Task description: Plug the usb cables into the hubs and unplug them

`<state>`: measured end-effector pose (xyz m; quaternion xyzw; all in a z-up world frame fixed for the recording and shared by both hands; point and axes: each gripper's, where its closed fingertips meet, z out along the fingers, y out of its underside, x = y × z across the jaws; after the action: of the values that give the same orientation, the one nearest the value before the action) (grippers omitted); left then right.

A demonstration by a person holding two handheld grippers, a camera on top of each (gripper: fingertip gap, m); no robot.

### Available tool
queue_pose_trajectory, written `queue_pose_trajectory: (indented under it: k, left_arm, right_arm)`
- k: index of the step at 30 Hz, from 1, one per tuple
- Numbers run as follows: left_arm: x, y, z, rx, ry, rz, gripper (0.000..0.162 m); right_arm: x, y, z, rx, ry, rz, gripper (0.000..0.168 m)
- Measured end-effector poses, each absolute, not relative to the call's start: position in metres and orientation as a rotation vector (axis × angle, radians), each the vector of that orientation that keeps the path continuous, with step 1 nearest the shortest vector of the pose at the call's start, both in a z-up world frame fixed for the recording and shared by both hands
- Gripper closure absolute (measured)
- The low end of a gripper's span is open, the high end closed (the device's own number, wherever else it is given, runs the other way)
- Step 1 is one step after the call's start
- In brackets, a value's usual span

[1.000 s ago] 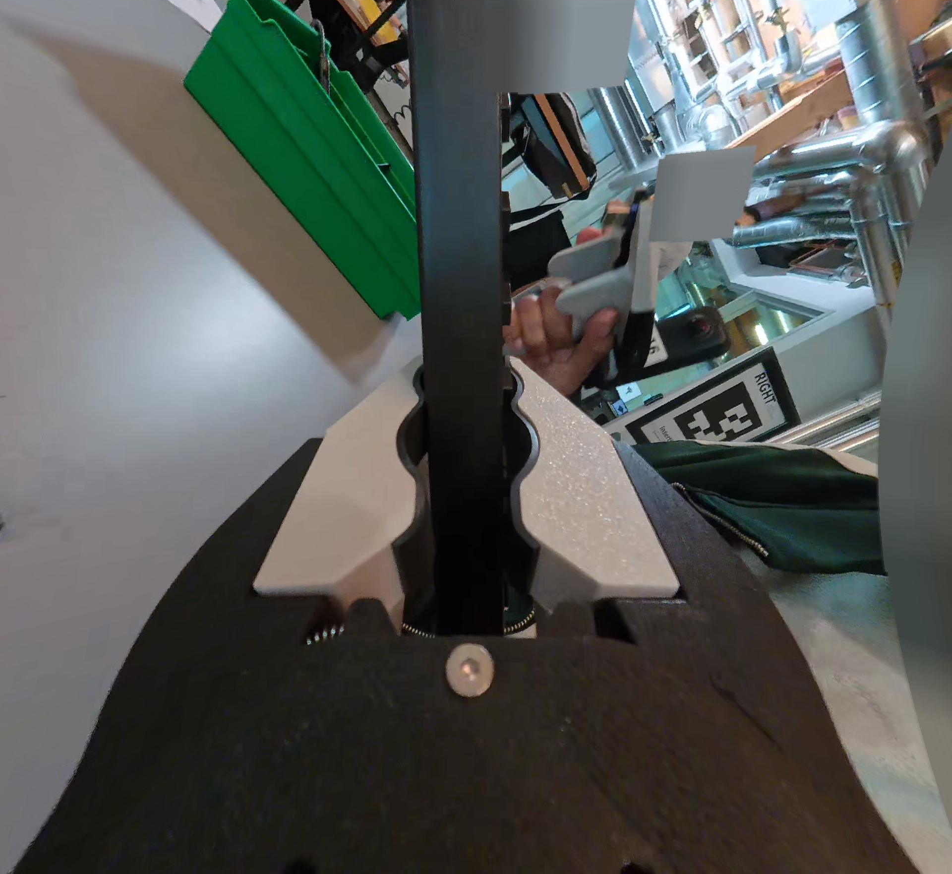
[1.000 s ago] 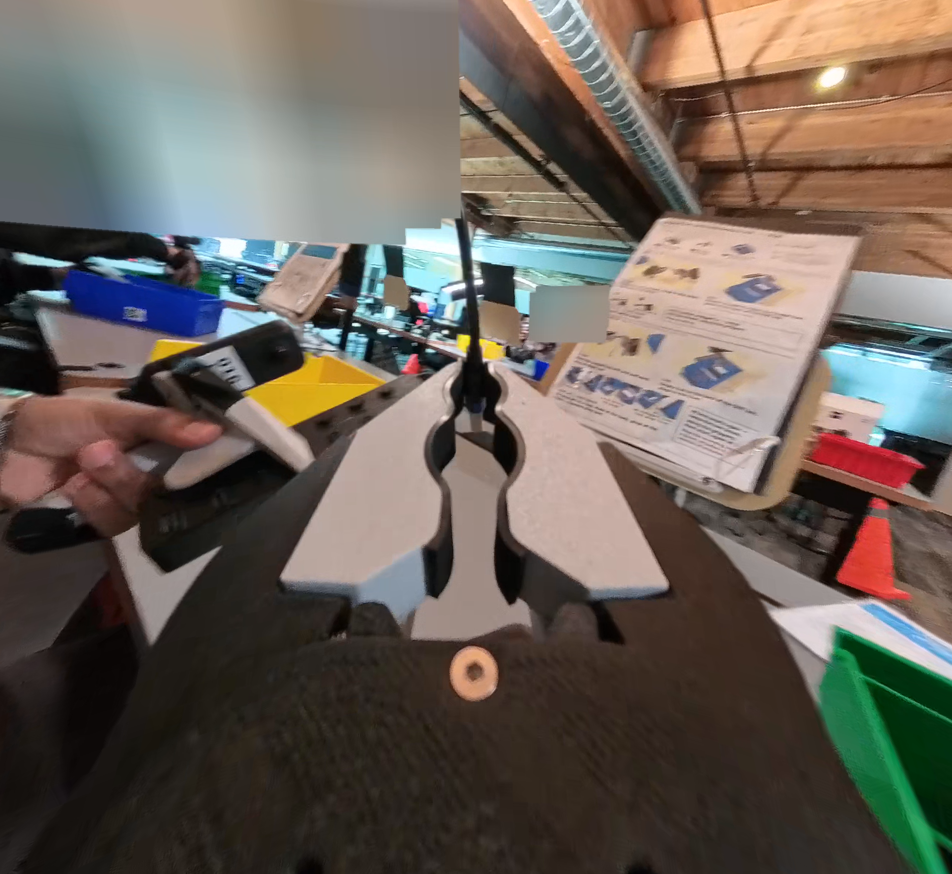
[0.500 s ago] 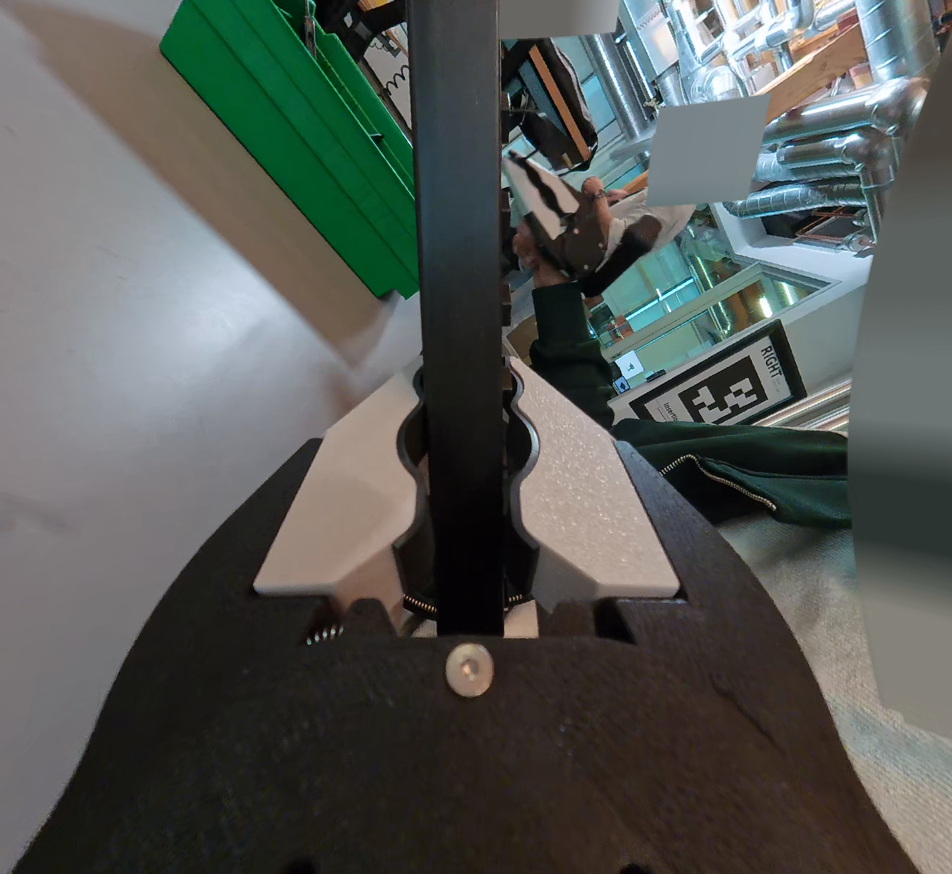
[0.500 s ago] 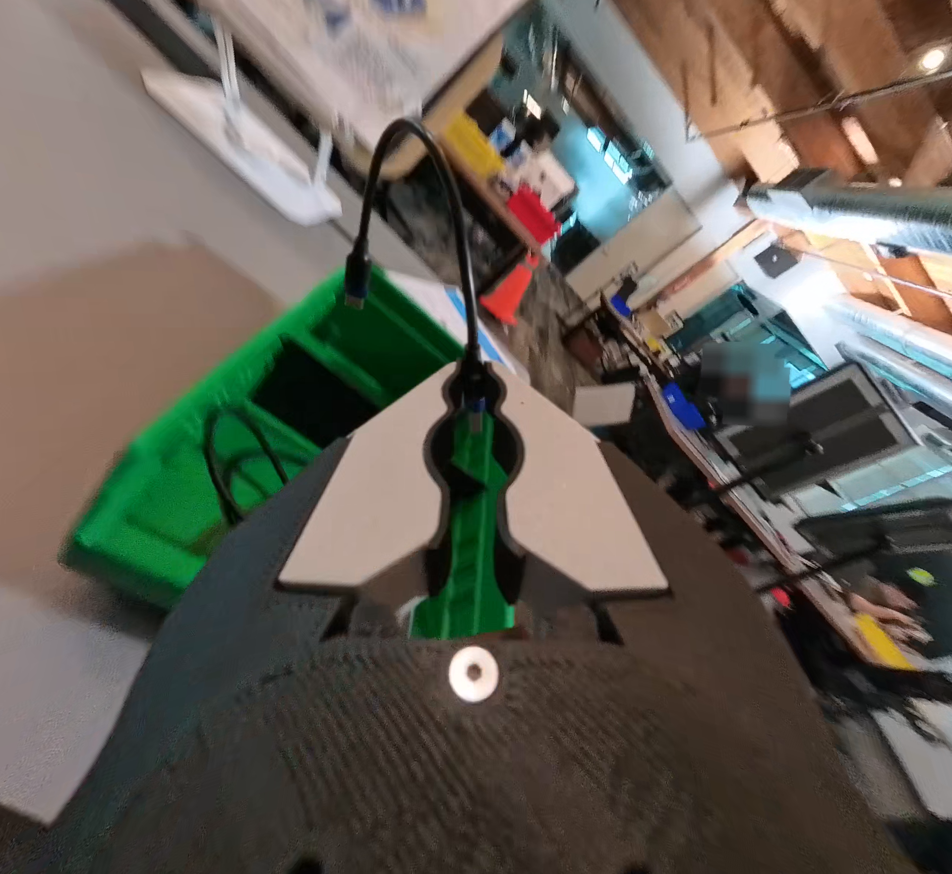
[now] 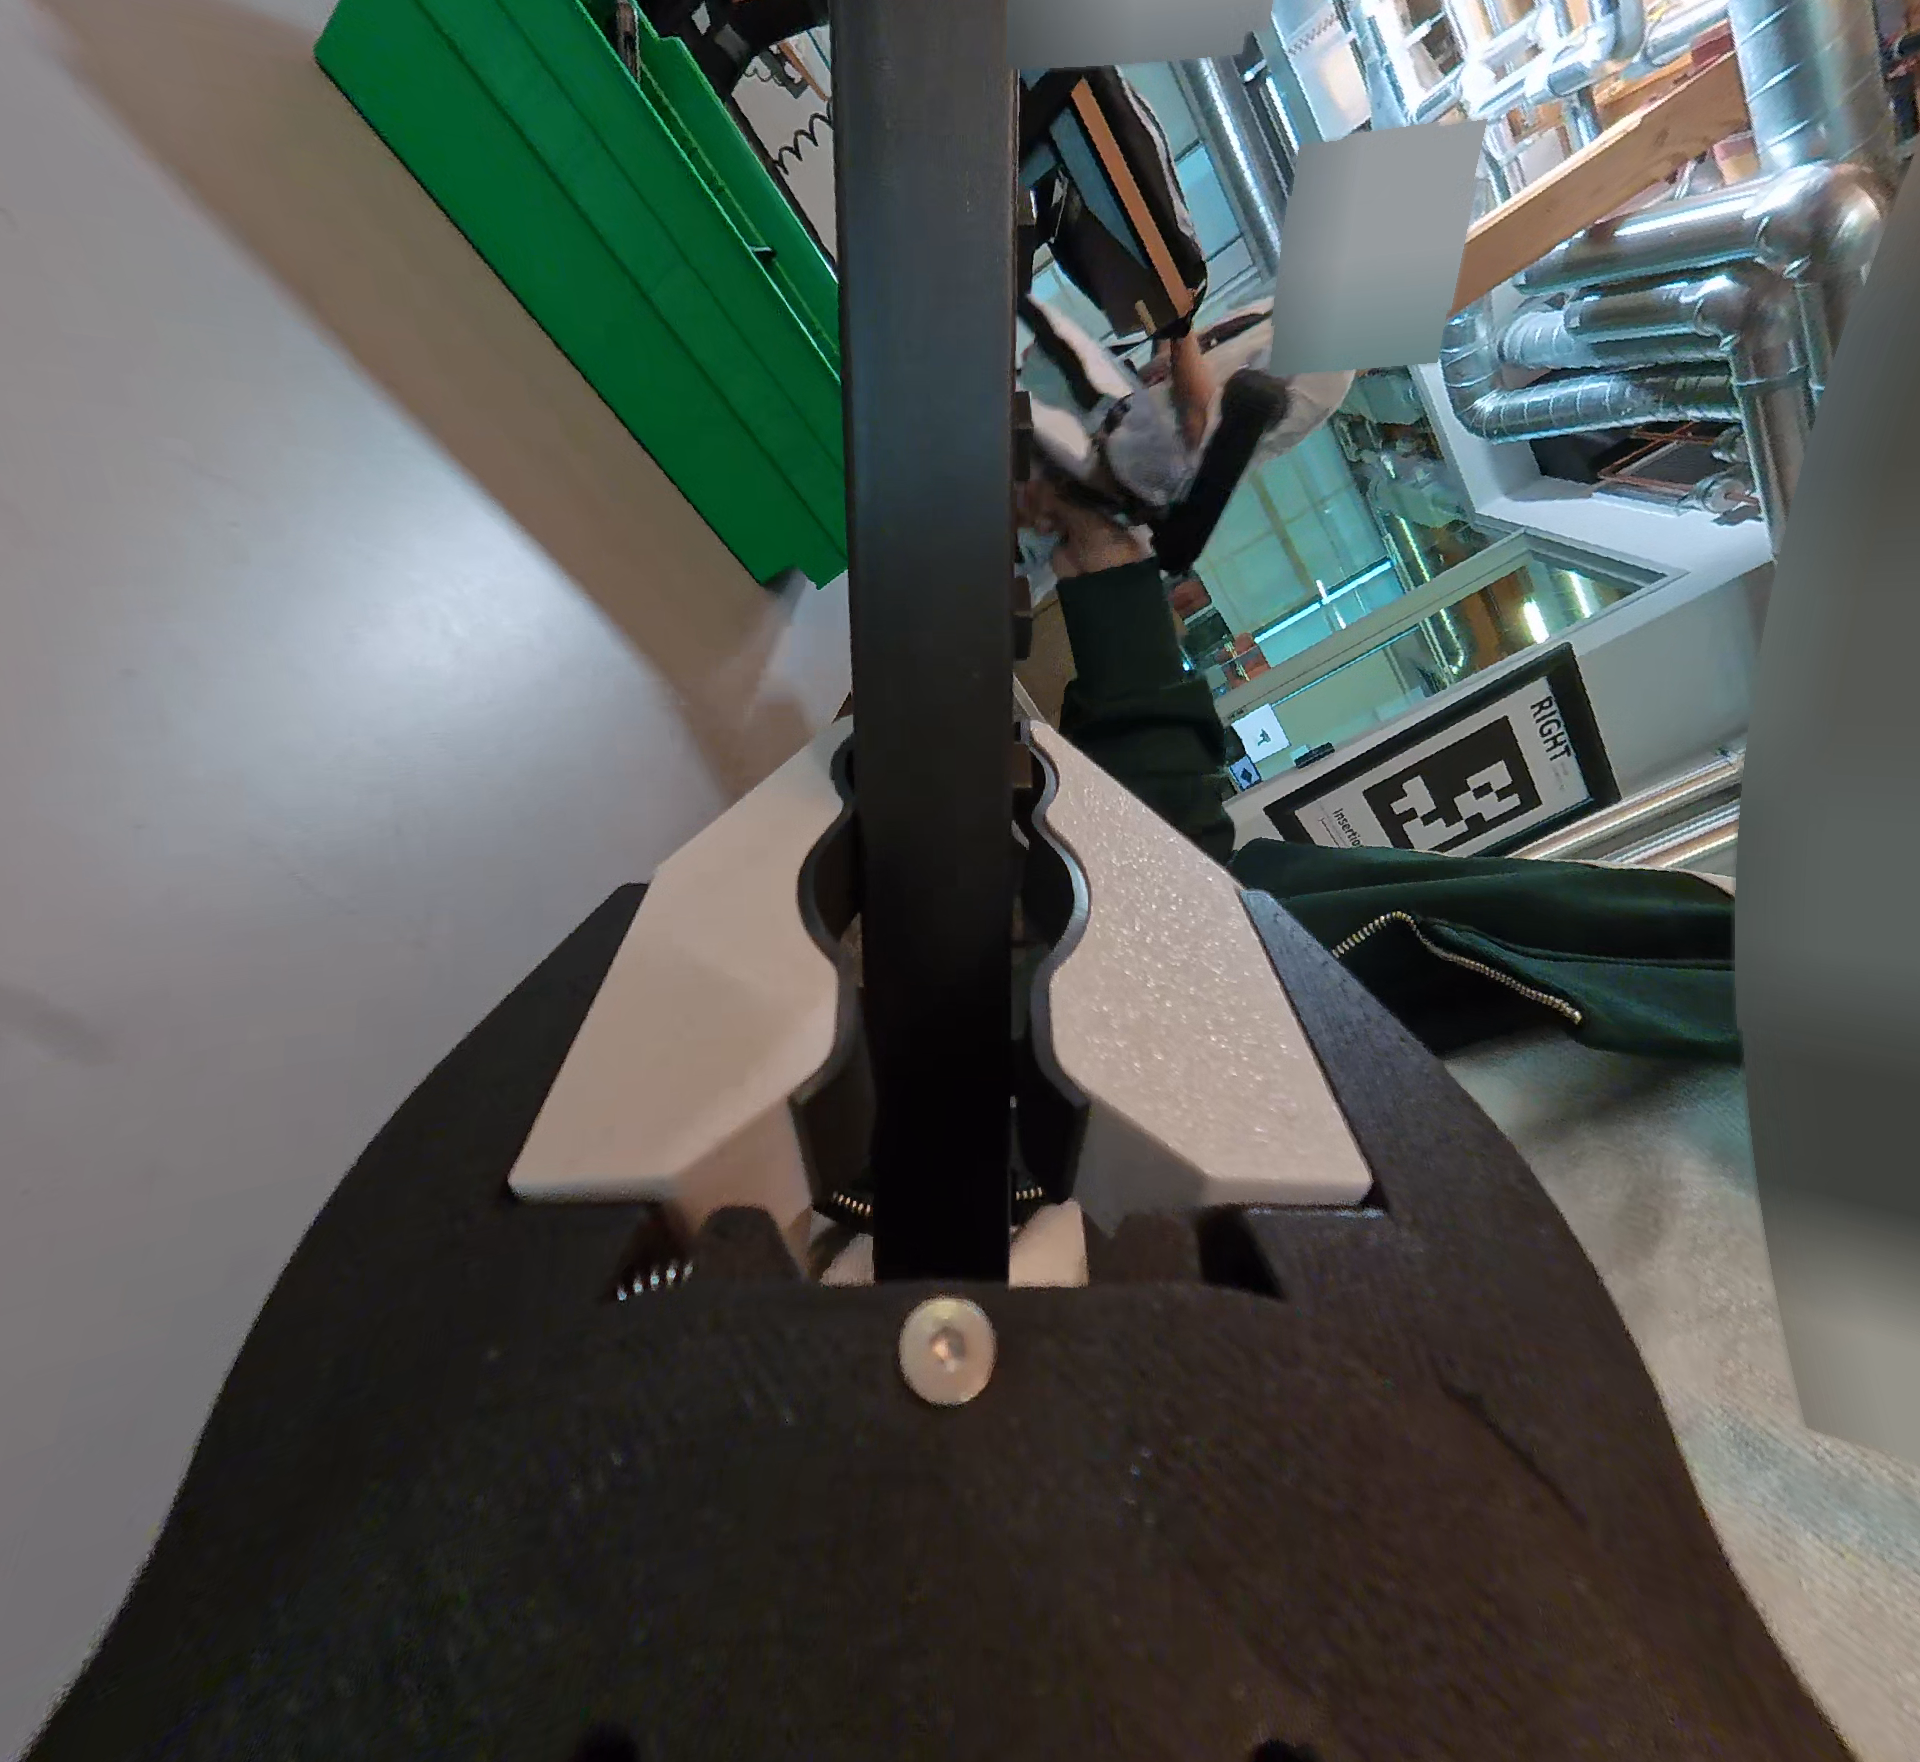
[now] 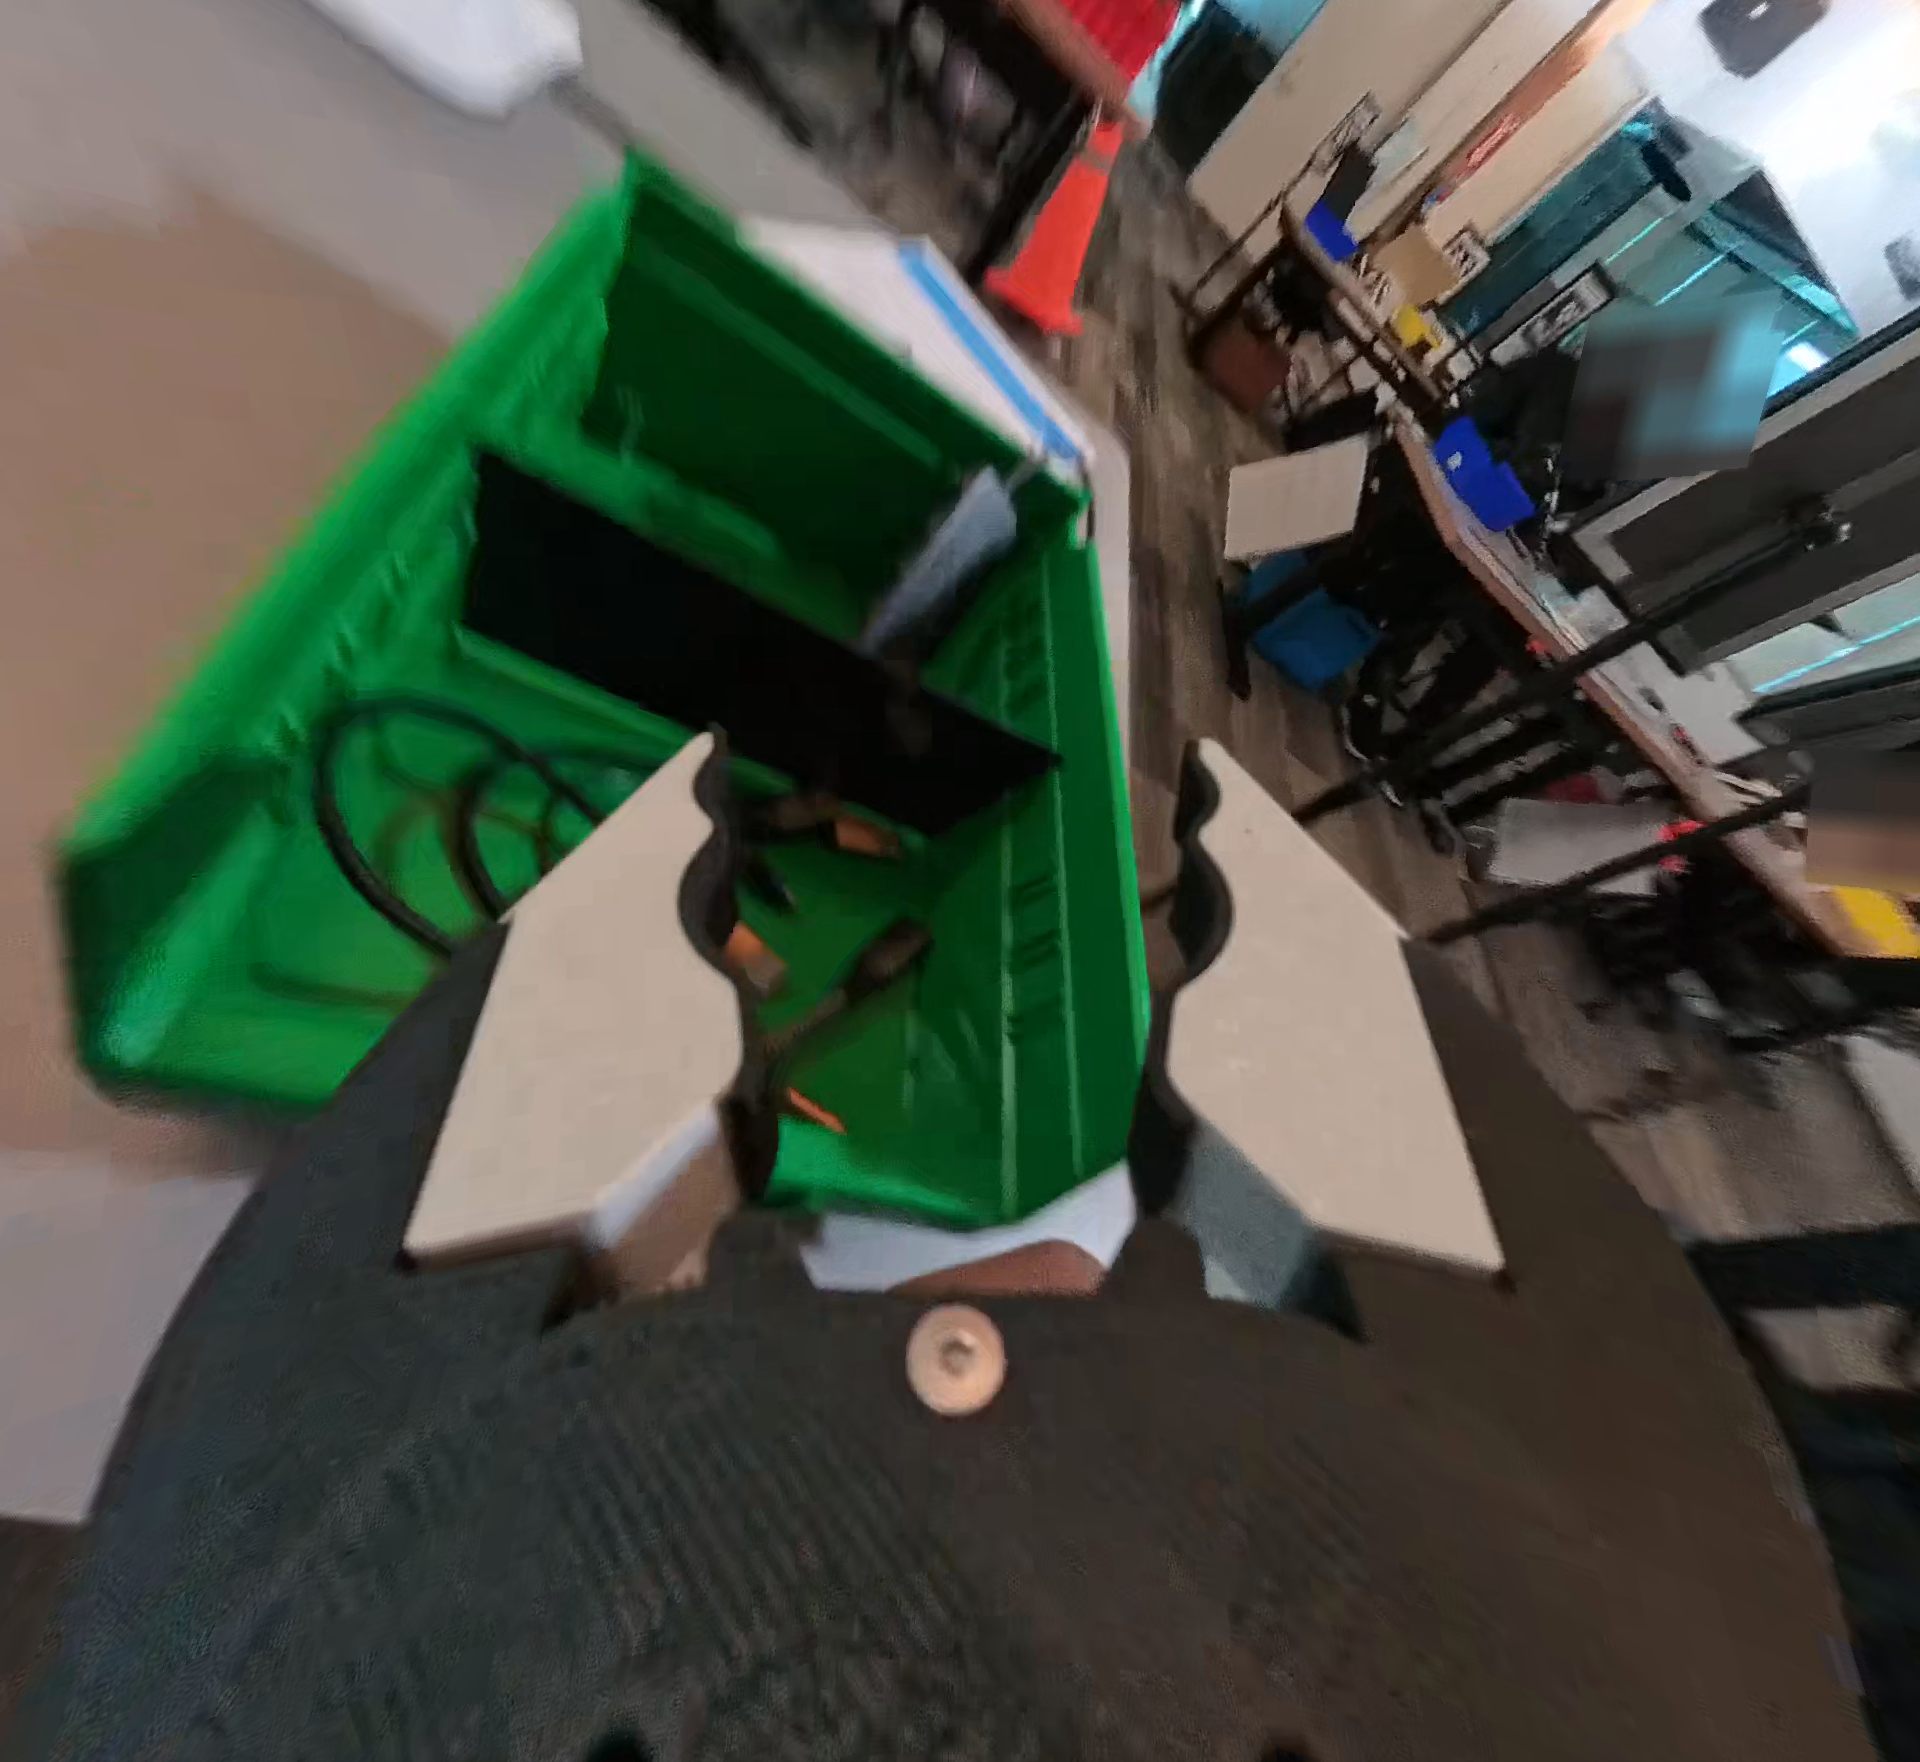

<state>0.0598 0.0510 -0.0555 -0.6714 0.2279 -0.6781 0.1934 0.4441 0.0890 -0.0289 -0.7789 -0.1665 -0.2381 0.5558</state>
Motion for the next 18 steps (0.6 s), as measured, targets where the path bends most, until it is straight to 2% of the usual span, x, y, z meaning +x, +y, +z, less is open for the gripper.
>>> queue_pose_trajectory:
  k: [5,11,14,16,18]
  left_arm:
    - [0.064,0.046,-0.062,-1.890,0.701,-1.863,0.139]
    - [0.067,0.033,-0.058,-1.823,0.814,-1.844,0.138]
    - [0.071,0.022,-0.062,-1.813,0.916,-1.814,0.137]
    - [0.073,0.012,-0.067,-1.811,1.004,-1.805,0.137]
    - [0.076,0.003,-0.071,-1.801,1.071,-1.803,0.137]
  right_arm:
    - [0.316,0.097,0.025,-1.585,-0.432,-0.052,0.104]
    - [0.140,0.084,-0.011,-1.627,-0.656,0.666,0.119]
    - [0.101,0.074,-0.018,-1.631,-0.618,0.983,0.123]
    - [0.088,0.066,-0.017,-1.623,-0.606,1.166,0.132]
    - [0.082,0.060,-0.018,-1.630,-0.618,1.274,0.132]
